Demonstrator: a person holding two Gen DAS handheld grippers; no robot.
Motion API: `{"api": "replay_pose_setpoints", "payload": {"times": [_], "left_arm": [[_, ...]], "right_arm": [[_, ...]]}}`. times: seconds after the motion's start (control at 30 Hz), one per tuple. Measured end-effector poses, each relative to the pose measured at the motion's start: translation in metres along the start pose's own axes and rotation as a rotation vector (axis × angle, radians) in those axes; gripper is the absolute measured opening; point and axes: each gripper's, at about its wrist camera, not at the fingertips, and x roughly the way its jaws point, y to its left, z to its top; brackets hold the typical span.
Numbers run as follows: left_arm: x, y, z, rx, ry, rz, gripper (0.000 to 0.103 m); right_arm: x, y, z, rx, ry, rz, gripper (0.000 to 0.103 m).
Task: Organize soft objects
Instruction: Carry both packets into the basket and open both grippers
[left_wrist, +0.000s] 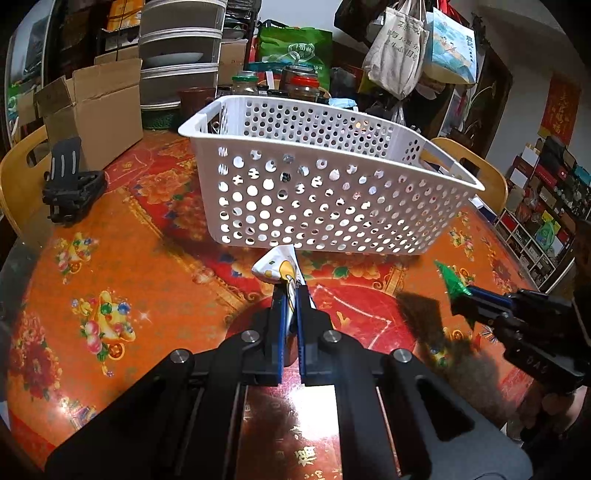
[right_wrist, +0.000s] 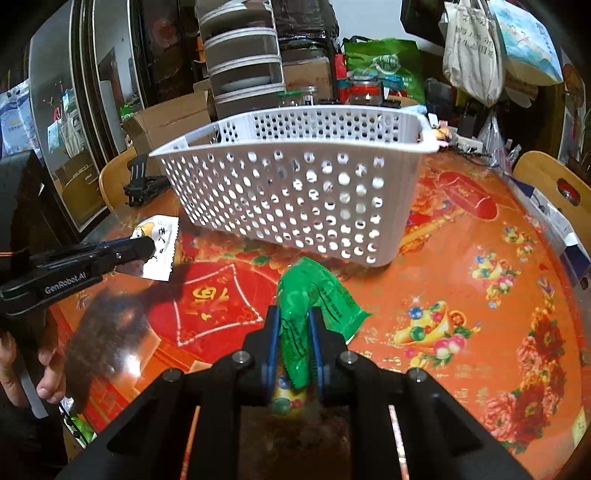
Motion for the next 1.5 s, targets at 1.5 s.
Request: {"api": "replay_pose_setpoints", "payload": {"times": [1.5], "left_arm": [[0.087,-0.03,0.195,0.083,0.185,0.088,0.005]], "right_arm": [[0.07,-0.016,0.175,-0.053,0.112,-0.013,0.013]]}}
